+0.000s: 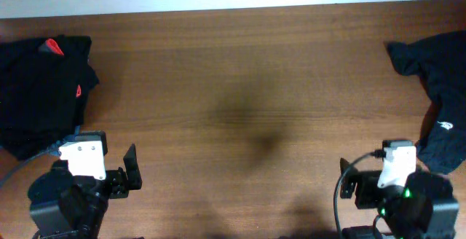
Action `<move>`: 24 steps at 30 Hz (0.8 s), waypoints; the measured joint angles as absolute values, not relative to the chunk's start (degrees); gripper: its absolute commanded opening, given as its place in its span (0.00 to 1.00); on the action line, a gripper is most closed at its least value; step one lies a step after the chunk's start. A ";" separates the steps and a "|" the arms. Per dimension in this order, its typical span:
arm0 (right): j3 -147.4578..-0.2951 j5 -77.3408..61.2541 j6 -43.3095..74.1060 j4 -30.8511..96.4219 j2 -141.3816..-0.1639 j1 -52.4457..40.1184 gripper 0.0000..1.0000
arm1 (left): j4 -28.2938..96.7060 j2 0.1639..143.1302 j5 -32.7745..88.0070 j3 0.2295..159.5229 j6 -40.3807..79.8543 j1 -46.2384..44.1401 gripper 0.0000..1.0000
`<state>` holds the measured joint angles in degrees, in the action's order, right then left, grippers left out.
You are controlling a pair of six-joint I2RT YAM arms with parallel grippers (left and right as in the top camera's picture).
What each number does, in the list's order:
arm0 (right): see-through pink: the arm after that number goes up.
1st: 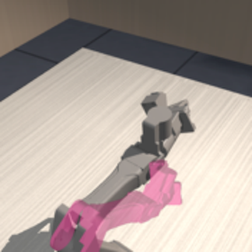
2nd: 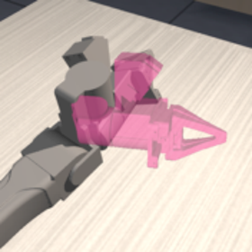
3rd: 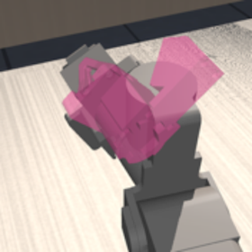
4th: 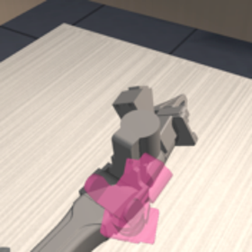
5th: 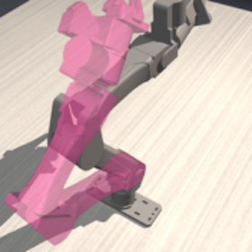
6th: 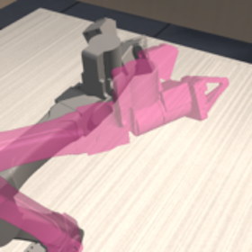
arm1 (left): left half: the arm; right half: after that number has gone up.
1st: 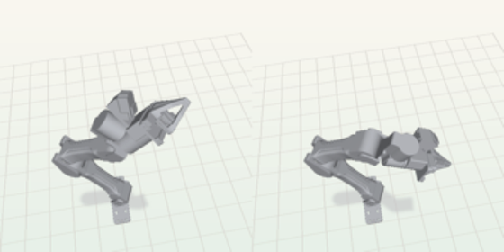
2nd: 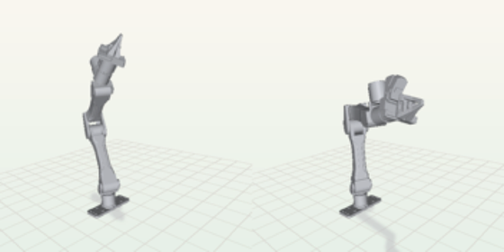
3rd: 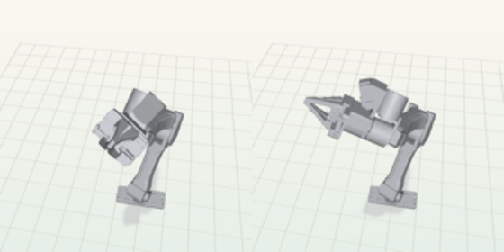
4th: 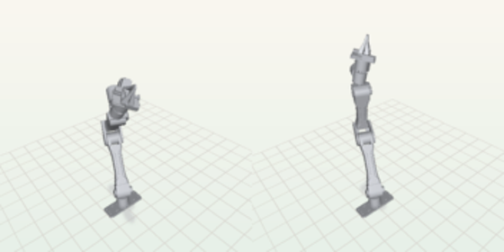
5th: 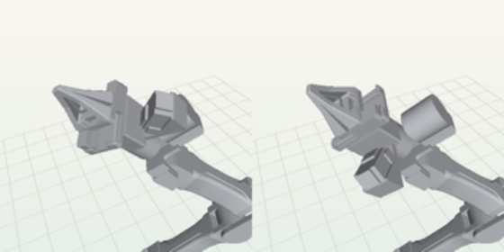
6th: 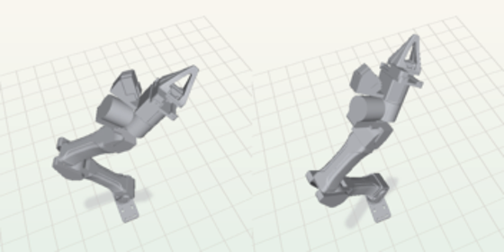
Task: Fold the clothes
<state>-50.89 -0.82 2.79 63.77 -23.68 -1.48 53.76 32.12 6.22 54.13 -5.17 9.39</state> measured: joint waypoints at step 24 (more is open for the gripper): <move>-1.76 -1.04 2.79 2.00 -0.73 0.36 0.99 | 53.80 32.12 6.22 53.98 -5.15 9.39 0.99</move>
<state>-1.76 -1.04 2.79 2.00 -0.73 0.36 53.80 32.12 6.22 53.98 -5.15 9.39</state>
